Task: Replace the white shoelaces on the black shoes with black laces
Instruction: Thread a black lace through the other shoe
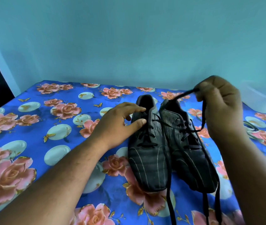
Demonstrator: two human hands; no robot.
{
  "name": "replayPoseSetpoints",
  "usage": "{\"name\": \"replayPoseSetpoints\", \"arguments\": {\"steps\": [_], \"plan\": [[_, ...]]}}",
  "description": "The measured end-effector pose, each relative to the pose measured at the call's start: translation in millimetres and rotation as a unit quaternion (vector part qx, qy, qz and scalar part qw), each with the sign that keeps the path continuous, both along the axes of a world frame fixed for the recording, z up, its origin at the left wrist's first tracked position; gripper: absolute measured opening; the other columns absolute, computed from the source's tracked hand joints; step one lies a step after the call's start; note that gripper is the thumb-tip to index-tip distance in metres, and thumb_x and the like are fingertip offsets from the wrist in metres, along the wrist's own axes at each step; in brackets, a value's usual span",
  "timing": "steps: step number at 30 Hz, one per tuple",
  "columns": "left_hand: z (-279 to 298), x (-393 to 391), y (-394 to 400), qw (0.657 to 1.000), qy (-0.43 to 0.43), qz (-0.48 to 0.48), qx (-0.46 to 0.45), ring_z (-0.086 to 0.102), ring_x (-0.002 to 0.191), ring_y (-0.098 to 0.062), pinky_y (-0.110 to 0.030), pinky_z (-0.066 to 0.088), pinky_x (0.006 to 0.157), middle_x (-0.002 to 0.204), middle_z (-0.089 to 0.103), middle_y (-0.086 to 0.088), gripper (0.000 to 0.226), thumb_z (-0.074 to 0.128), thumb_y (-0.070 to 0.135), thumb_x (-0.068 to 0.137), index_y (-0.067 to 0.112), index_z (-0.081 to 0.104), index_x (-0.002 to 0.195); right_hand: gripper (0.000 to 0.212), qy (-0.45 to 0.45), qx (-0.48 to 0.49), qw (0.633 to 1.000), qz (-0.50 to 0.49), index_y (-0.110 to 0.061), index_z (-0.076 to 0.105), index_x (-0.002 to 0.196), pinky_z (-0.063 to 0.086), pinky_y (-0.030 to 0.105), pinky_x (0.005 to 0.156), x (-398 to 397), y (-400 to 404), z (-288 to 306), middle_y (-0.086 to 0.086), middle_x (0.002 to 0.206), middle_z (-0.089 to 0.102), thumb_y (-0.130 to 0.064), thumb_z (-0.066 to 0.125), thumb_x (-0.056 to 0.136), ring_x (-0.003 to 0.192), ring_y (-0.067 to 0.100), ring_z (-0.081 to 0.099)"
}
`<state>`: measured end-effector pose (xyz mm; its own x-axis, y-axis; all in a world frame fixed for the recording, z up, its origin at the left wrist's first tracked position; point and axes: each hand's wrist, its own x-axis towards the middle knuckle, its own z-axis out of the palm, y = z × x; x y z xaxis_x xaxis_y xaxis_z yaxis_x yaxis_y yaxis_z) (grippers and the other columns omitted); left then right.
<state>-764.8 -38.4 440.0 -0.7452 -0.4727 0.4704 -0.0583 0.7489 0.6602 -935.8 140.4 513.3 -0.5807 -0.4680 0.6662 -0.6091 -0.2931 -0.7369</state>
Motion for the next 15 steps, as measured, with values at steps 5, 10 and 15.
{"name": "replayPoseSetpoints", "arguments": {"steps": [5,10,15], "plan": [[1.7,-3.8,6.5,0.996,0.049,0.032,-0.067,0.063,0.085,-0.006,-0.019,0.043,0.069,0.101,0.071,0.017,0.020,0.075,0.043,0.088,0.032,0.079,0.104,0.046,0.205,0.232,0.941,0.134,-0.017,0.042,0.059,0.037,0.031,0.059,1.4,0.9,-15.8,-0.004,0.057,0.038,-0.036,0.065,0.095,0.059,0.014,0.040],[6.8,-4.8,15.1,0.998,0.051,0.032,-0.016,0.054,0.065,-0.007,-0.018,0.039,0.060,0.078,0.068,0.015,0.003,0.077,0.026,0.089,0.029,0.075,0.088,0.037,0.371,0.330,0.863,-0.087,-0.035,0.063,0.128,0.039,0.047,0.098,11.8,-20.4,-36.2,-0.005,0.131,0.058,-0.033,0.053,0.093,0.122,0.026,0.047],[6.6,-3.3,7.4,0.987,-0.070,0.094,0.107,0.051,0.063,-0.021,-0.035,0.038,0.062,0.063,0.057,0.005,0.030,0.056,0.039,0.089,0.014,0.059,0.073,0.053,0.354,0.352,0.864,-0.066,-0.041,0.059,0.136,0.025,0.036,0.091,8.6,-22.1,-39.5,-0.018,0.133,0.060,-0.024,0.040,0.090,0.127,0.018,0.043]]}}
